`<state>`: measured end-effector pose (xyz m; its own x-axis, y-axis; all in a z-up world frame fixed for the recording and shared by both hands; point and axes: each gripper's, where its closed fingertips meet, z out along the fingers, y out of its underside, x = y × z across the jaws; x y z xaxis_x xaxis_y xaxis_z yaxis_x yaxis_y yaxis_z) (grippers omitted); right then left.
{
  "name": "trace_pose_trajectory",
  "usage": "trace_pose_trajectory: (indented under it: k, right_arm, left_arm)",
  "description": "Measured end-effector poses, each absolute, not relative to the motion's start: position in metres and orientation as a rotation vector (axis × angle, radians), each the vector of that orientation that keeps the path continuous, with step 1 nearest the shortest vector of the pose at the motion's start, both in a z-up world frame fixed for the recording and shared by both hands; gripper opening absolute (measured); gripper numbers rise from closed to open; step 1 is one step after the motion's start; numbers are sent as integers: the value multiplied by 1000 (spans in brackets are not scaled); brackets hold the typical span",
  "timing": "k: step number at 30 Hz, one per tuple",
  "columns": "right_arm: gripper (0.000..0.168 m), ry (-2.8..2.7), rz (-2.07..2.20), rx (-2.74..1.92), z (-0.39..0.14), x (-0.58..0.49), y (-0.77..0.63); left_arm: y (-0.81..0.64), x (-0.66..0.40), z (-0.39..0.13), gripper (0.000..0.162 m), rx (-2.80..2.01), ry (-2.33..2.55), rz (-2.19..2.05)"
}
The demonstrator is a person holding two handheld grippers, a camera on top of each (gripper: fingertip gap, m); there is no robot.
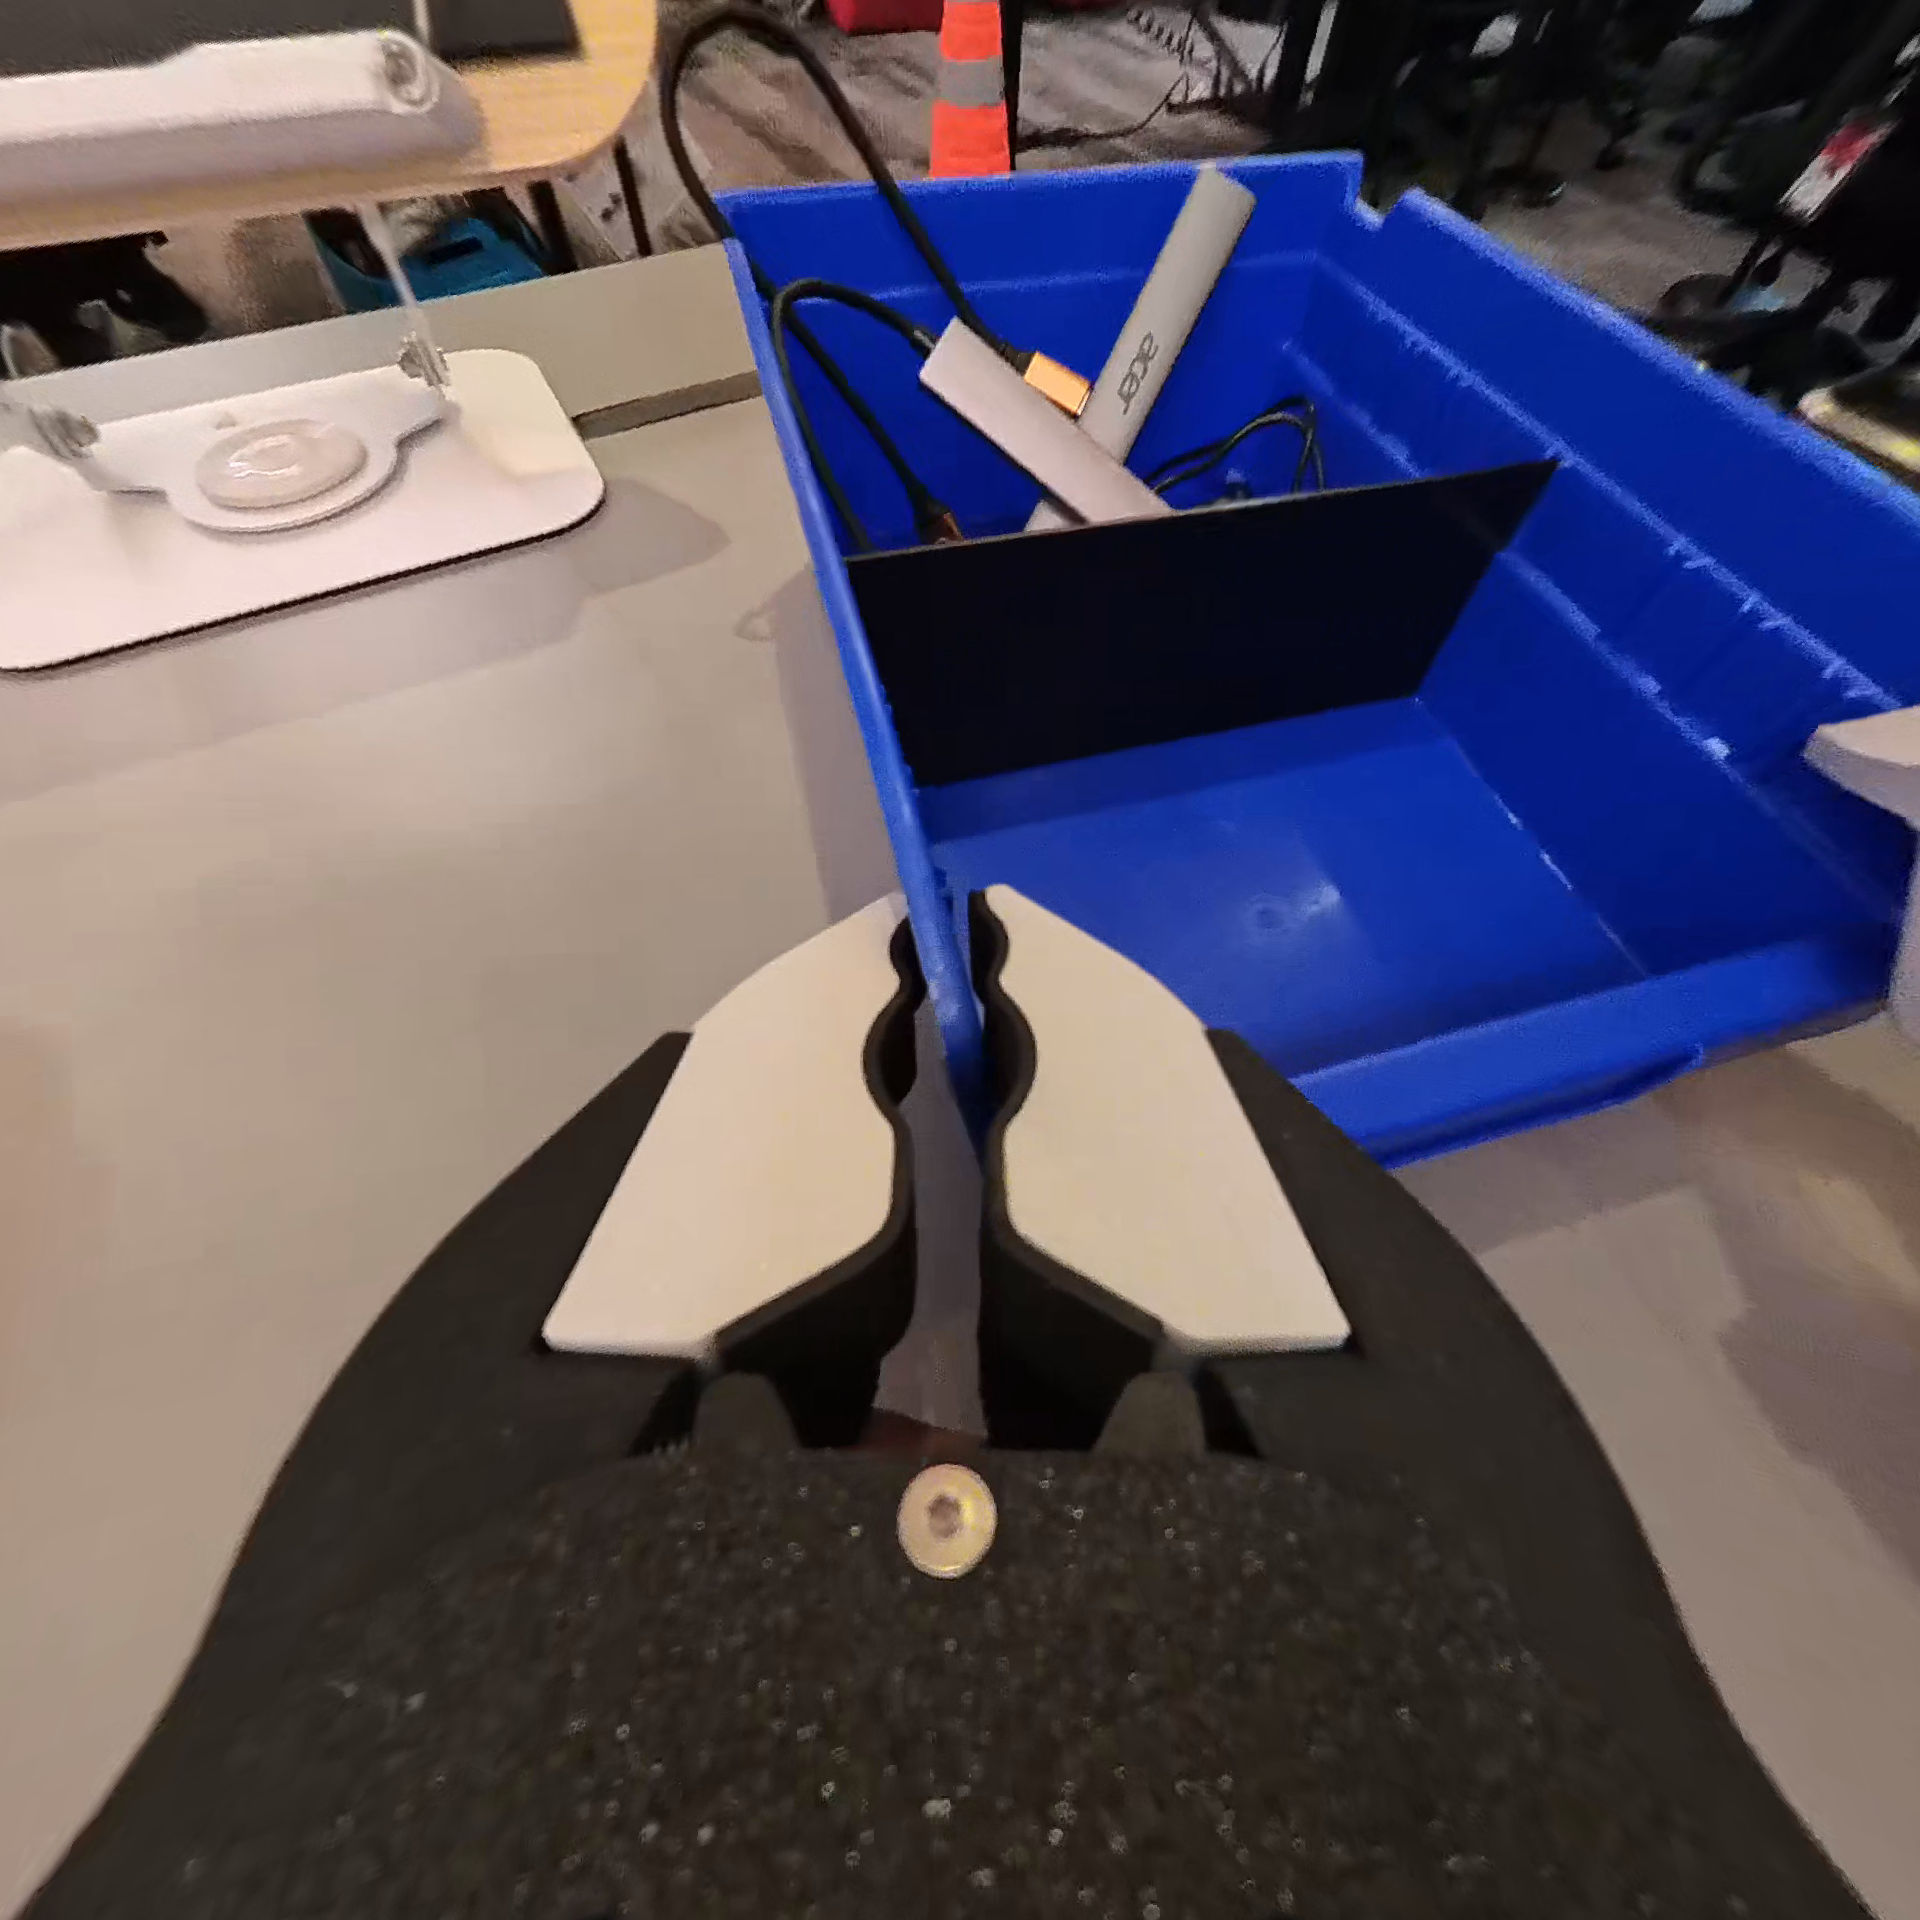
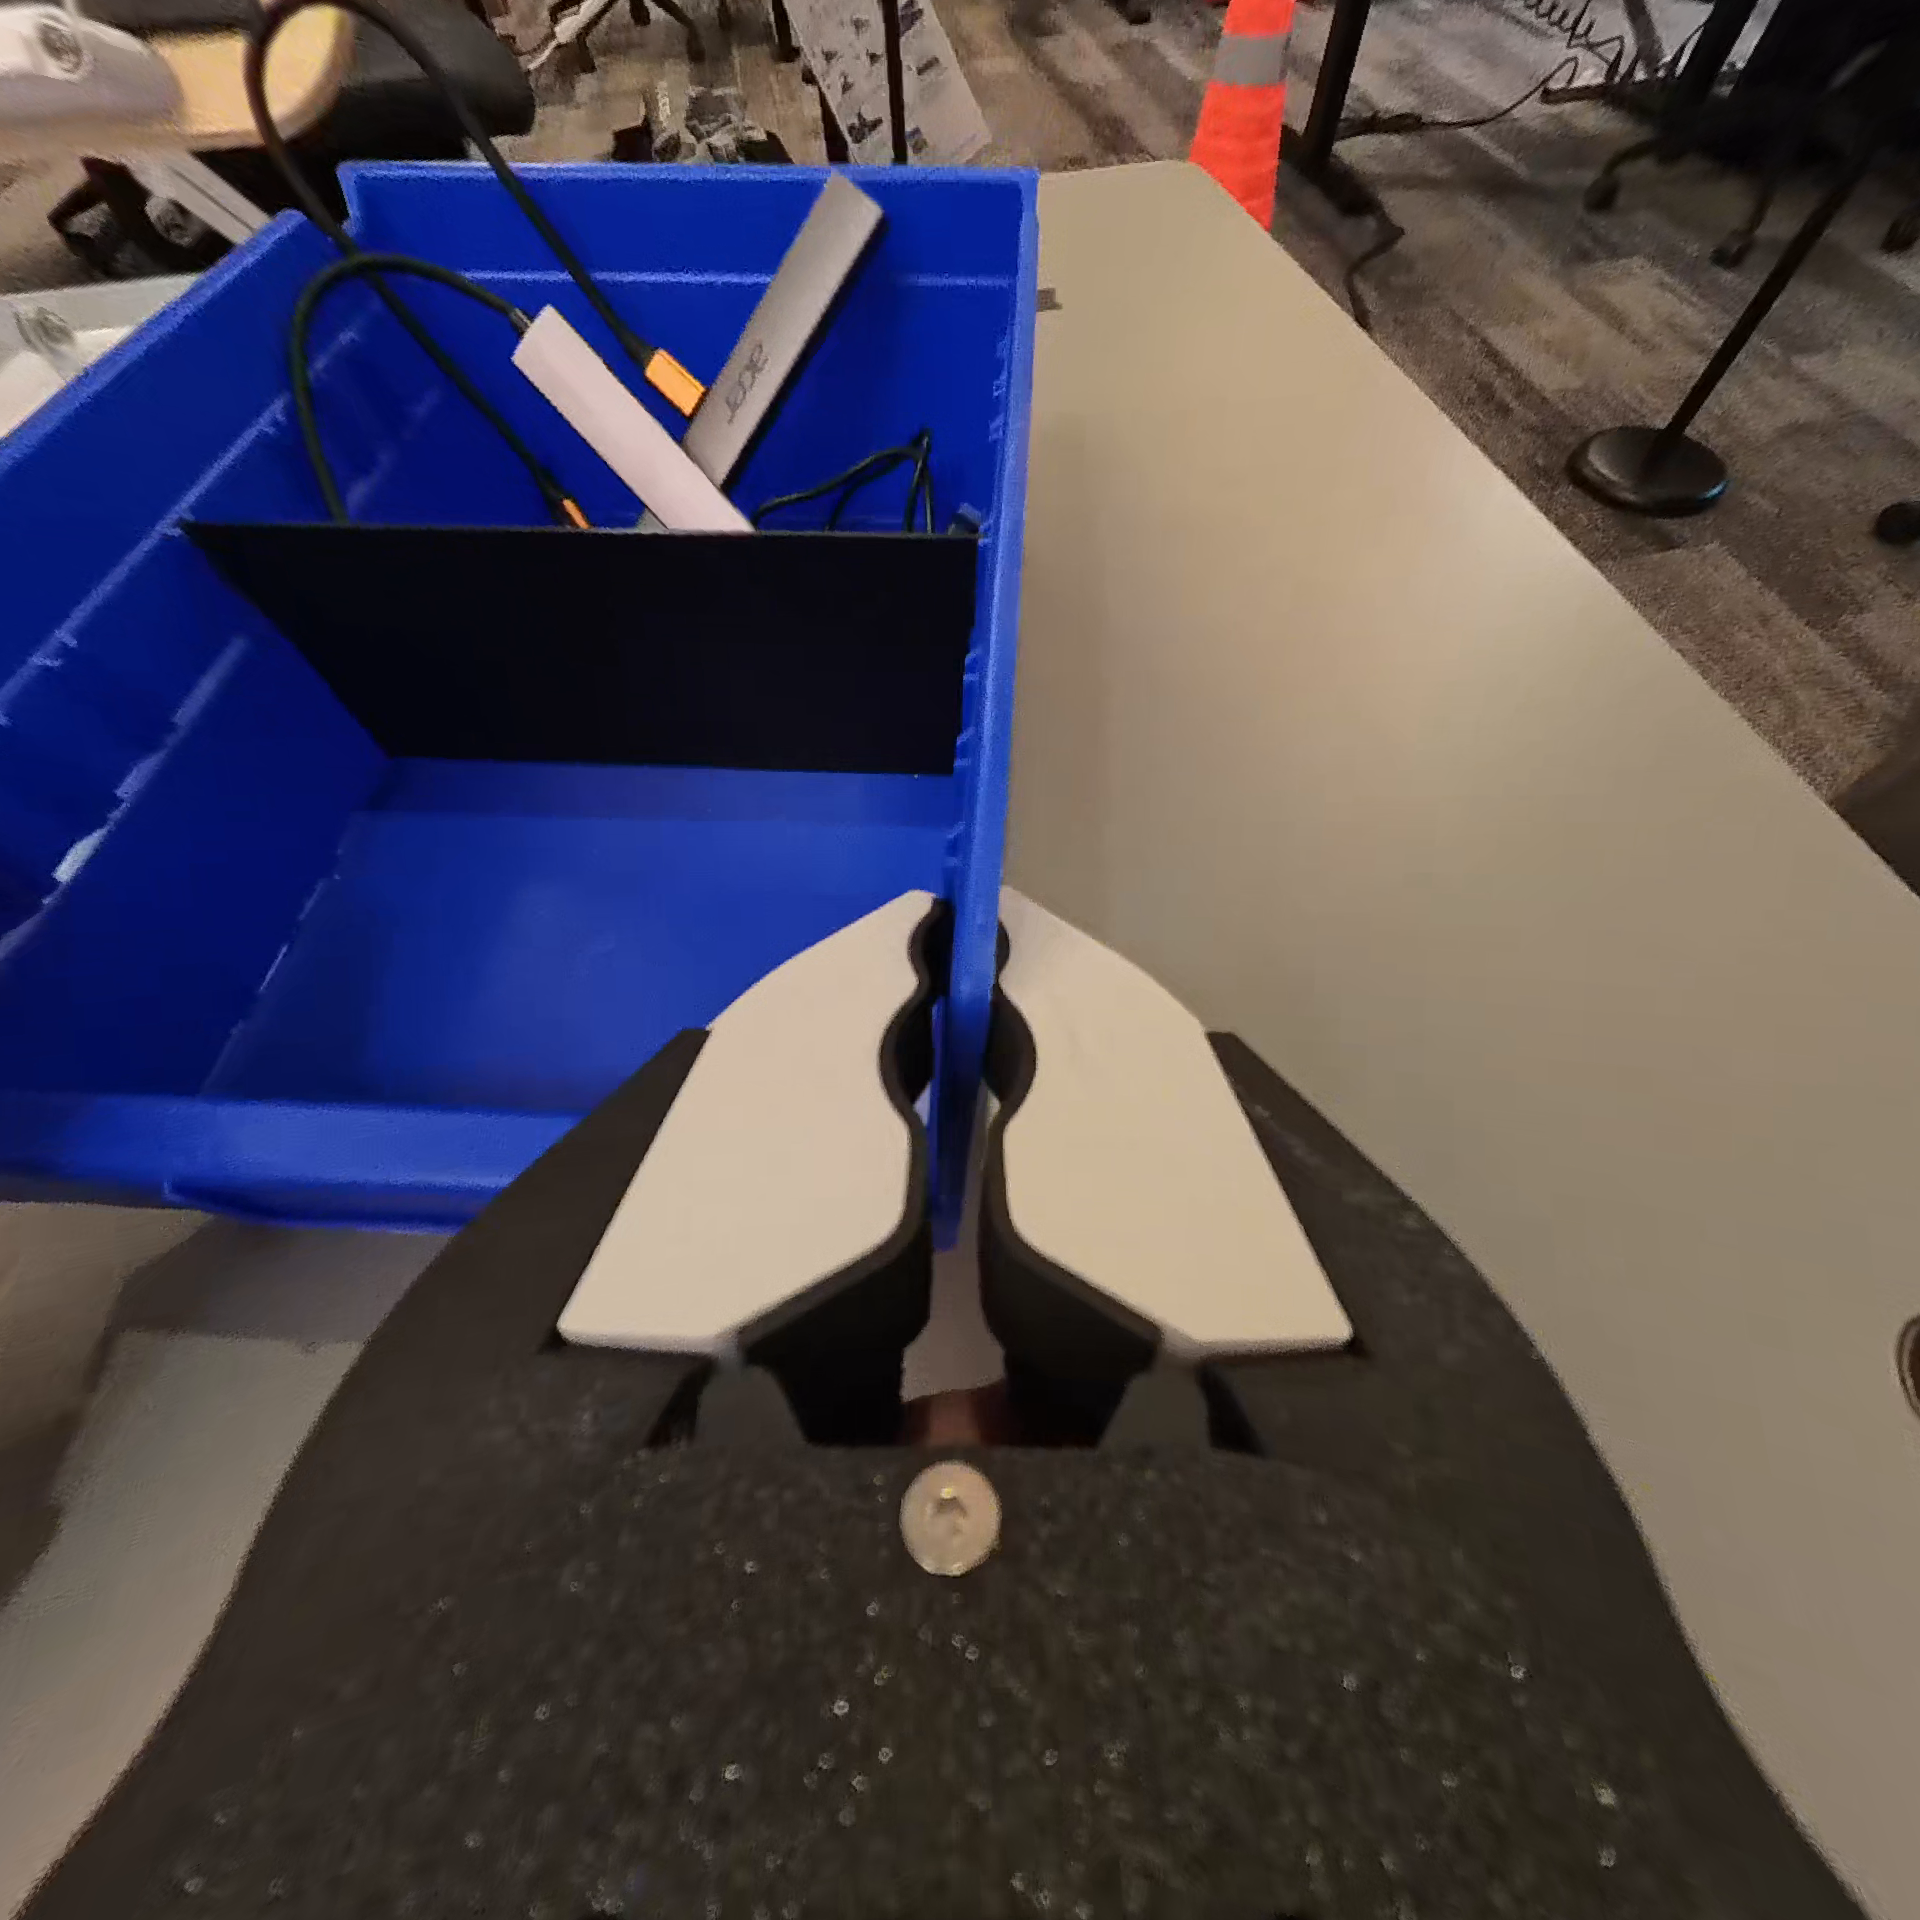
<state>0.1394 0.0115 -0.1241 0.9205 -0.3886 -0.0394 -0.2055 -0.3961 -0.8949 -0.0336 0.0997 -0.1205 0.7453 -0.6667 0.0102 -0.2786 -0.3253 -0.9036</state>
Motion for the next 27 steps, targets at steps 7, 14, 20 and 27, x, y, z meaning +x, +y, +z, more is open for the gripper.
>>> trace_pose_trajectory:
  k: [7, 14, 20, 27]
  right_arm:
    - [3, 346, -115, -1883, -96, 47, 4]
    - [4, 135, -14, -1983, -118, -51, 54]
    - [3, 105, 15, -1997, -127, -66, 78]
    - [22, -82, 107, -2011, -110, -63, 50]
  left_arm:
    - [79, -133, -92, 5, -1843, 614, -372]
    - [99, -240, -109, 4, -1944, 470, -224]
    - [111, -254, -124, 9, -1972, 451, -284]
    - [88, -322, -84, 36, -1946, 350, -550]
